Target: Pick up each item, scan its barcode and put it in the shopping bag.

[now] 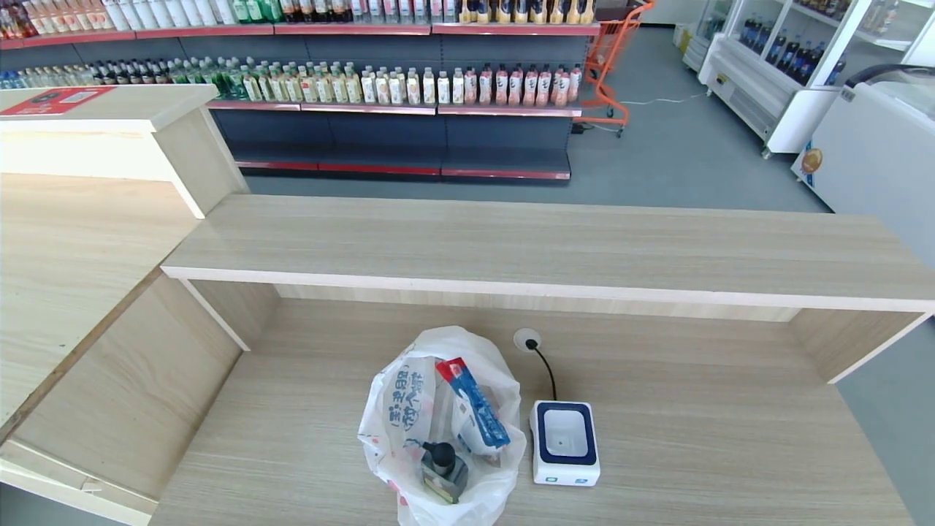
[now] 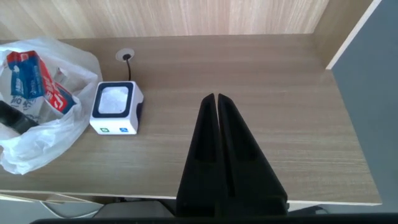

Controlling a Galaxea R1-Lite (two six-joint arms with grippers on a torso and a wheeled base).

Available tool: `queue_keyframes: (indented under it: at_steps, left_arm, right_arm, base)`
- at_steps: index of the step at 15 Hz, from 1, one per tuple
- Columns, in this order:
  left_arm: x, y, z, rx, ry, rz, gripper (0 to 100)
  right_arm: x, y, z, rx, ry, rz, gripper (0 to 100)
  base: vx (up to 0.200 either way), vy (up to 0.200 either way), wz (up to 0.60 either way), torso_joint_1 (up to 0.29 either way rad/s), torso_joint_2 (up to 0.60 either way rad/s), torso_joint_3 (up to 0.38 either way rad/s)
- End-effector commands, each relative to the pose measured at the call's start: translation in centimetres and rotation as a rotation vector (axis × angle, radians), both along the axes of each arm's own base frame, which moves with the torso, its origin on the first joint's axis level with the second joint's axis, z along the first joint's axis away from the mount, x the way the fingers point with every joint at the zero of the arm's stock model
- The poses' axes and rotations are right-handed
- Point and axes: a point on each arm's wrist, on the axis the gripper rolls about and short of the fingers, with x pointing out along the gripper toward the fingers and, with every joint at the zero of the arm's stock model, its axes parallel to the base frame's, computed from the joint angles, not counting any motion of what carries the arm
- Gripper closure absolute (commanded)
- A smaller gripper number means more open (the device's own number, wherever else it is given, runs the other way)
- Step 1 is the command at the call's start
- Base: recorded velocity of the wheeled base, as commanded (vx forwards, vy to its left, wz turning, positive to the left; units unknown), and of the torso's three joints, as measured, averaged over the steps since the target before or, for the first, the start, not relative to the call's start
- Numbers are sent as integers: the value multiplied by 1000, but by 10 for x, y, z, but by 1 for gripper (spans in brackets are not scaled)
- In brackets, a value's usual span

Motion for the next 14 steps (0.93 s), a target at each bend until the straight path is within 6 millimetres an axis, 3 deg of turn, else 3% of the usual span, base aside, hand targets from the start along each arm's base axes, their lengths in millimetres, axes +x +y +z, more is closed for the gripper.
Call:
queue_keyframes:
  at_steps: [1,14]
  left_arm:
    - [0,0,0,-2,0,1,0]
    - [0,0,0,0,-1,-1,0]
  right_arm:
    - [0,0,0,0,2,0,100]
    - [0,0,0,-11,5,0,100]
  base:
    - [0,0,0,0,0,0]
    - [0,0,0,0,0,0]
